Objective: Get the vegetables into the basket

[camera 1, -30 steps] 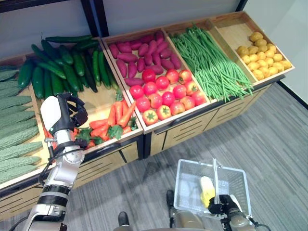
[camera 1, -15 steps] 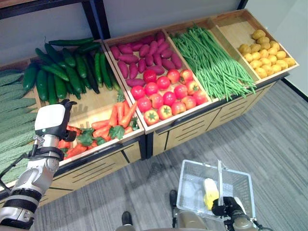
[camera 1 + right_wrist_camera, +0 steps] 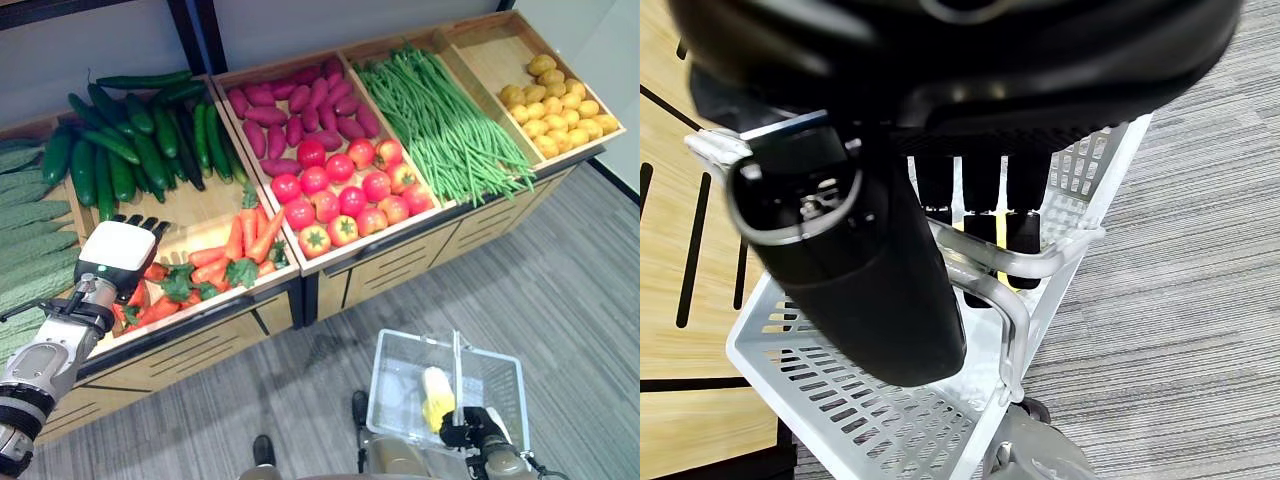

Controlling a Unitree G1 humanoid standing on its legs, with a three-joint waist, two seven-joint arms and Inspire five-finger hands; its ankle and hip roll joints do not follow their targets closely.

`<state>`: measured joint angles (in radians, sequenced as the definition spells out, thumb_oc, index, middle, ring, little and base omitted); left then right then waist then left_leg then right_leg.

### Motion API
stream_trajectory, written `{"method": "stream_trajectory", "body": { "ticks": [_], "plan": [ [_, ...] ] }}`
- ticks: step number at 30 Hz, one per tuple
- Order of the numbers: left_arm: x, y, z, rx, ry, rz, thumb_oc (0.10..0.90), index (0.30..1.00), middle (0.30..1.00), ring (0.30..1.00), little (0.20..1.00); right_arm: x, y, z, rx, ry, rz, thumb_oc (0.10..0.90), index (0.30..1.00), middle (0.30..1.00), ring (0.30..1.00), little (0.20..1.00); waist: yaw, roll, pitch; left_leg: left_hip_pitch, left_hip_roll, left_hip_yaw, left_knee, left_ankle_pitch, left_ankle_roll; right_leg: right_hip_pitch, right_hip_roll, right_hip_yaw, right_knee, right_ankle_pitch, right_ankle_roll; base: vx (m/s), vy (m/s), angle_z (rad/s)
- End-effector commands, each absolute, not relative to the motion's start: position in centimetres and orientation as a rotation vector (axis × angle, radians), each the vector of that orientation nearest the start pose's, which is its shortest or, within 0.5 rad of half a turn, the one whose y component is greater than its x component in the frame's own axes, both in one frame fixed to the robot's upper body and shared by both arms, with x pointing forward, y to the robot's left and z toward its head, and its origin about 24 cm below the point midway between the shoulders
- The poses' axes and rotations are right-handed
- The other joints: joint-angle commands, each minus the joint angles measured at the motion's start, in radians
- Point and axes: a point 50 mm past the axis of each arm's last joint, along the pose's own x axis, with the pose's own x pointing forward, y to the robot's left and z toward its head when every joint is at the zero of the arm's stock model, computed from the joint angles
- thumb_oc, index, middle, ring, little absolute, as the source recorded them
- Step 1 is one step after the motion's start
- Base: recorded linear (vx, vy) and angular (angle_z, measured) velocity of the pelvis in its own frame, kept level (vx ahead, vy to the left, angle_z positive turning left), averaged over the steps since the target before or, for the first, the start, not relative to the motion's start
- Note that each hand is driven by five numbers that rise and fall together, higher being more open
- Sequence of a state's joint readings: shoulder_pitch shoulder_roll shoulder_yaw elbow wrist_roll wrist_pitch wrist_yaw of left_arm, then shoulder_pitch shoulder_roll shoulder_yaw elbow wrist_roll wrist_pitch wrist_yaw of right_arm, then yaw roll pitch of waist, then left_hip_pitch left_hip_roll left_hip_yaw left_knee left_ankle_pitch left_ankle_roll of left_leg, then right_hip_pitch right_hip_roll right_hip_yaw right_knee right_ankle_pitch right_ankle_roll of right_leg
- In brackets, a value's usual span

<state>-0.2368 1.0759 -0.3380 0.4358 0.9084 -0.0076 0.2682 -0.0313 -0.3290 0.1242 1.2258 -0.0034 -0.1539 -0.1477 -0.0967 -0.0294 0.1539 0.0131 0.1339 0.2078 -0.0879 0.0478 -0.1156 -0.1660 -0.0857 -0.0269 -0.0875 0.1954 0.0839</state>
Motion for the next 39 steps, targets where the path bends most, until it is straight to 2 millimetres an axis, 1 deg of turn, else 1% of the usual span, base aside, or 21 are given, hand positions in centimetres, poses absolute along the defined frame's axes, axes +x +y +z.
{"method": "stream_trajectory", "body": {
  "ticks": [1, 5, 8, 9, 12, 13, 18, 19, 20, 23, 29, 34, 37, 39],
  "plan": [
    [29.4, 36.0, 18.7, 2.204, -0.033, 0.275, 0.900, 1.000, 1.000, 1.000, 1.000, 10.8, -29.4, -13.4, -0.557, 1.044, -0.168, 0.400, 0.300, 0.300, 0.300, 0.300, -0.020, -0.024, -0.016, -0.052, 0.020, -0.015, 0.001, 0.013, -0.015, 0.028, -0.096, -0.028, 0.000, -0.046, 0.113, 0.00, 0.000, 0.00],
    [29.6, 37.2, 18.7, 2.182, 0.057, 0.327, 0.900, 1.000, 1.000, 1.000, 1.000, 10.9, -29.6, -13.3, -0.560, 1.053, -0.165, 0.400, 0.300, 0.300, 0.300, 0.300, -0.021, -0.020, -0.008, -0.066, 0.017, -0.015, 0.001, 0.015, -0.012, 0.014, -0.097, -0.027, 0.000, -0.047, 0.112, 0.02, 0.023, -0.02],
    [29.8, 37.1, 18.9, 2.181, 0.053, 0.334, 0.900, 1.000, 1.000, 1.000, 1.000, 11.1, -29.7, -13.3, -0.563, 1.048, -0.163, 0.400, 0.300, 0.300, 0.300, 0.300, -0.021, -0.018, -0.003, -0.070, 0.017, -0.016, 0.001, 0.016, -0.011, 0.009, -0.097, -0.026, 0.000, -0.046, 0.113, 0.01, 0.012, 0.00],
    [29.8, 37.3, 19.0, 2.180, 0.064, 0.336, 0.900, 1.000, 1.000, 1.000, 1.000, 11.5, -29.7, -13.1, -0.570, 1.038, -0.160, 0.400, 0.300, 0.300, 0.300, 0.300, -0.020, -0.016, 0.007, -0.081, 0.014, -0.018, 0.001, 0.020, -0.011, -0.001, -0.097, -0.026, 0.000, -0.043, 0.113, 0.00, 0.000, 0.00],
    [30.0, 37.2, 19.3, 2.187, 0.061, 0.335, 0.900, 1.000, 1.000, 1.000, 1.000, 12.0, -29.8, -12.9, -0.571, 1.028, -0.161, 0.400, 0.300, 0.300, 0.300, 0.300, -0.019, -0.016, 0.014, -0.094, 0.013, -0.023, 0.001, 0.023, -0.009, -0.012, -0.098, -0.026, 0.000, -0.041, 0.114, 0.01, 0.026, 0.00],
    [30.0, 37.6, 19.0, 2.186, 0.094, 0.329, 0.900, 1.000, 1.000, 1.000, 1.000, 12.4, -29.7, -12.8, -0.572, 1.016, -0.155, 0.400, 0.300, 0.300, 0.300, 0.300, -0.018, -0.016, 0.021, -0.103, 0.012, -0.024, 0.001, 0.025, -0.008, -0.020, -0.098, -0.025, 0.000, -0.039, 0.113, 0.03, 0.035, -0.01],
    [30.2, 38.1, 18.6, 2.186, 0.153, 0.319, 0.900, 1.000, 1.000, 1.000, 1.000, 12.8, -29.6, -12.7, -0.575, 1.006, -0.148, 0.400, 0.300, 0.300, 0.300, 0.300, -0.018, -0.018, 0.026, -0.108, 0.010, -0.022, 0.001, 0.025, -0.006, -0.028, -0.098, -0.022, 0.000, -0.038, 0.115, 0.03, 0.025, -0.01],
    [30.2, 38.2, 18.5, 2.190, 0.168, 0.307, 0.778, 0.830, 0.830, 0.830, 0.830, 12.9, -29.5, -12.7, -0.575, 1.005, -0.147, 0.400, 0.300, 0.300, 0.300, 0.300, -0.019, -0.019, 0.028, -0.108, 0.009, -0.021, 0.001, 0.023, -0.006, -0.028, -0.099, -0.021, 0.000, -0.038, 0.115, 0.00, 0.000, 0.00],
    [30.4, 38.3, 18.7, 2.191, 0.176, 0.304, 0.400, 0.300, 0.300, 0.300, 0.300, 13.1, -29.4, -12.7, -0.579, 1.003, -0.138, 0.400, 0.300, 0.300, 0.300, 0.300, -0.020, -0.020, 0.030, -0.107, 0.008, -0.019, 0.001, 0.023, -0.005, -0.030, -0.099, -0.019, 0.000, -0.036, 0.116, 0.01, 0.034, -0.01],
    [30.5, 38.4, 18.4, 2.193, 0.198, 0.280, 0.400, 0.300, 0.300, 0.300, 0.300, 13.3, -29.3, -12.7, -0.592, 0.996, -0.120, 0.400, 0.300, 0.300, 0.300, 0.300, -0.027, -0.020, 0.033, -0.108, 0.005, -0.015, 0.001, 0.020, -0.004, -0.037, -0.101, -0.013, 0.000, -0.033, 0.120, 0.00, 0.023, -0.01],
    [30.9, 37.9, 18.1, 2.181, 0.184, 0.261, 0.400, 0.300, 0.300, 0.300, 0.300, 13.0, -29.2, -12.9, -0.595, 1.006, -0.114, 0.400, 0.300, 0.300, 0.300, 0.300, -0.026, -0.025, 0.032, -0.097, 0.004, -0.009, 0.001, 0.015, -0.003, -0.032, -0.103, -0.006, 0.000, -0.036, 0.120, 0.00, 0.014, -0.05],
    [30.7, 37.9, 18.0, 2.167, 0.188, 0.263, 0.400, 0.300, 0.300, 0.300, 0.300, 12.9, -29.1, -12.9, -0.599, 1.014, -0.107, 0.400, 0.300, 0.300, 0.300, 0.300, -0.025, -0.025, 0.030, -0.089, 0.002, -0.007, 0.001, 0.010, -0.002, -0.023, -0.106, -0.005, 0.000, -0.039, 0.119, 0.00, 0.002, -0.01],
    [30.6, 37.9, 18.2, 2.157, 0.176, 0.277, 0.400, 0.300, 0.300, 0.300, 0.300, 12.8, -29.2, -12.9, -0.602, 1.017, -0.102, 0.400, 0.300, 0.300, 0.300, 0.300, -0.025, -0.025, 0.028, -0.086, 0.001, -0.007, 0.001, 0.008, -0.003, -0.020, -0.106, -0.007, 0.000, -0.039, 0.119, 0.00, 0.000, 0.00],
    [30.7, 37.7, 18.8, 2.138, 0.130, 0.322, 0.400, 0.300, 0.300, 0.300, 0.300, 12.8, -29.1, -13.0, -0.601, 1.016, -0.099, 0.400, 0.300, 0.300, 0.300, 0.300, -0.022, -0.025, 0.025, -0.082, 0.002, -0.008, 0.001, 0.008, -0.003, -0.015, -0.106, -0.006, 0.000, -0.041, 0.118, 0.00, 0.000, 0.00]
  ]
}}
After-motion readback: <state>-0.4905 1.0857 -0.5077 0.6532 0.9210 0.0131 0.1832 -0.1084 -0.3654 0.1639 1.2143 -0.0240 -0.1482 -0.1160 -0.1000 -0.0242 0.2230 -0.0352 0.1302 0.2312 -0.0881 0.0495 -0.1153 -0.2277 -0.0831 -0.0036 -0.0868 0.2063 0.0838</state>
